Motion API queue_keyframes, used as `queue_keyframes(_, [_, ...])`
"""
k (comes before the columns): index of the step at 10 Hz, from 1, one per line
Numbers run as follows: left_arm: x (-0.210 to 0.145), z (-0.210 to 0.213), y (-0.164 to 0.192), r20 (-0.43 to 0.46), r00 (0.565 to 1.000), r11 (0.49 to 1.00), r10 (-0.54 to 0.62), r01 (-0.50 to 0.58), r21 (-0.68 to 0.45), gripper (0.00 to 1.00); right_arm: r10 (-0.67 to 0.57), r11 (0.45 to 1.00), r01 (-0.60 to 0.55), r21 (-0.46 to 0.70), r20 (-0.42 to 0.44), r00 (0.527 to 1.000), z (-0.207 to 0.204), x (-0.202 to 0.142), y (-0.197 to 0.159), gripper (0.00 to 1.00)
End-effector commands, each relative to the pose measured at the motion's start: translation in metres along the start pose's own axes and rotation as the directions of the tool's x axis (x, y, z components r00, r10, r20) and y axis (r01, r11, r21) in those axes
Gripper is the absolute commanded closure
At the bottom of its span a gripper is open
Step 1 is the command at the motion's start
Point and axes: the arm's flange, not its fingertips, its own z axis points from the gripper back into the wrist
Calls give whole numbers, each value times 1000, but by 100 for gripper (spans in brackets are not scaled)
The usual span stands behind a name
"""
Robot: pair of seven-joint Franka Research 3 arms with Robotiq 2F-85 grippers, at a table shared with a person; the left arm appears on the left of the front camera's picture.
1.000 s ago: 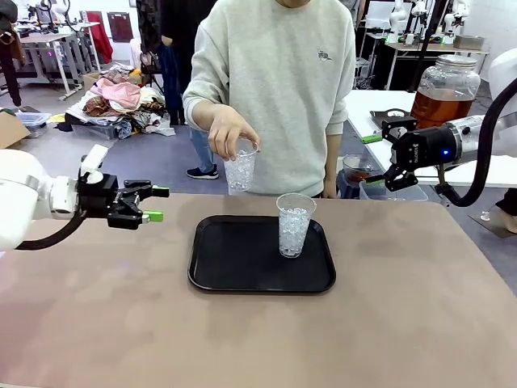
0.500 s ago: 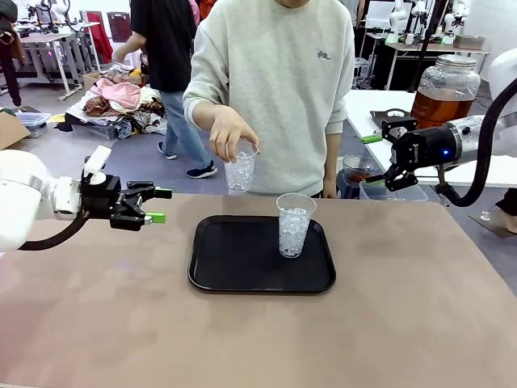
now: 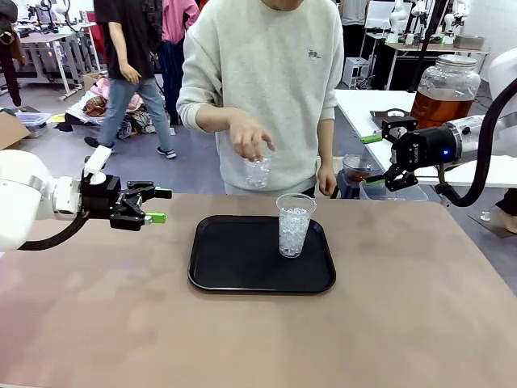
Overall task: Pour the drink into the iced cup.
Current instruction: Pick up the iced cup indicated by the human and present it to them.
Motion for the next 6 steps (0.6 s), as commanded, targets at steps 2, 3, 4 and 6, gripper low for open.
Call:
queue_keyframes(2, [2,-2,1,-3,1000,1000,7,-7,10,0,1,1000,-1,1,0,1000,0,-1,1,0])
queue_keyframes(3, [2,-2,1,-3,1000,1000,7,-7,10,0,1,1000,-1,1,0,1000,0,-1,1,0])
queue_keyframes(4, [2,-2,1,-3,1000,1000,7,-7,10,0,1,1000,-1,1,0,1000,0,-1,1,0])
queue_keyframes(6, [2,-2,1,-3,1000,1000,7,-7,10,0,1,1000,-1,1,0,1000,0,-1,1,0])
